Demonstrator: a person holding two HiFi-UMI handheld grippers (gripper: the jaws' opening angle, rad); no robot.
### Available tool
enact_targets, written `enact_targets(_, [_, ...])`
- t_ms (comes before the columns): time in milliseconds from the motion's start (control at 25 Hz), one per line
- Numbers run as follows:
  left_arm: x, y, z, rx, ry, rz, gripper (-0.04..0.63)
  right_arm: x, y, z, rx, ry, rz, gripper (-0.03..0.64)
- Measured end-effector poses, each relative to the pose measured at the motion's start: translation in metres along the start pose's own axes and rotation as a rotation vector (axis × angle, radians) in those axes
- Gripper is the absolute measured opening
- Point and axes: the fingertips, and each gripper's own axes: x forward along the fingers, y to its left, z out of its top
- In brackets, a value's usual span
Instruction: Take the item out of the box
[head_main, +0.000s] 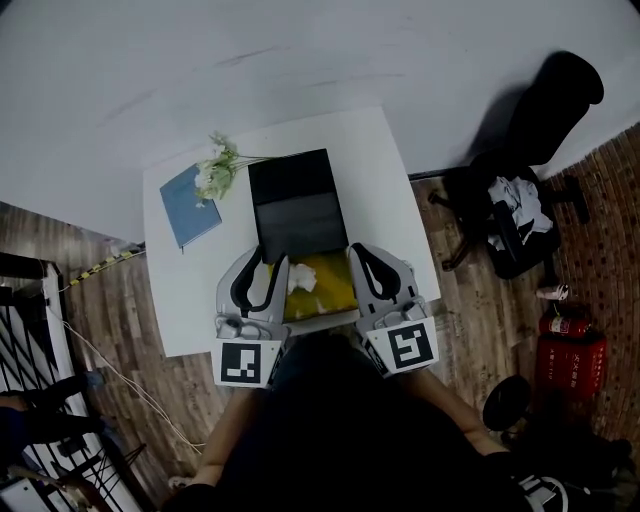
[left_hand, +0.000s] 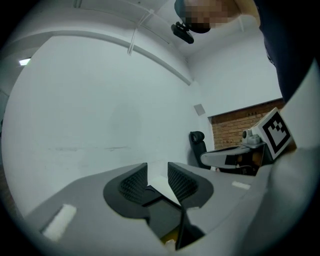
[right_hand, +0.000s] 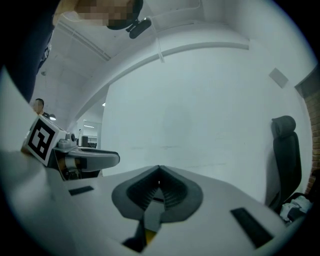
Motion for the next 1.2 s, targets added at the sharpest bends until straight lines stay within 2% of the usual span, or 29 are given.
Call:
enact_targets(200, [0.005, 0.000, -0.032, 0.010, 0.067, -0.039, 0.133, -0.002, -0.002, -0.011, 0.005, 0.052, -0.049, 0.012])
enact_targets(760, [0.004, -0.017, -0.106, 0.098, 0.251, -0.170, 0.135, -0.011, 0.005, -0.029, 0.003, 0.063, -0.087, 0.012])
enact_targets(960, [0.006, -0.023, -0.137, 0.185, 0.311, -0.247, 0.135, -0.016, 0.005, -0.034, 0.013, 0.070, -0.112, 0.012])
enact_targets(1200, [0.006, -0.030, -0.172, 0.183, 0.394, -0.315, 0.135, -0.017, -0.001, -0.041, 0.007, 0.096, -0.145, 0.012])
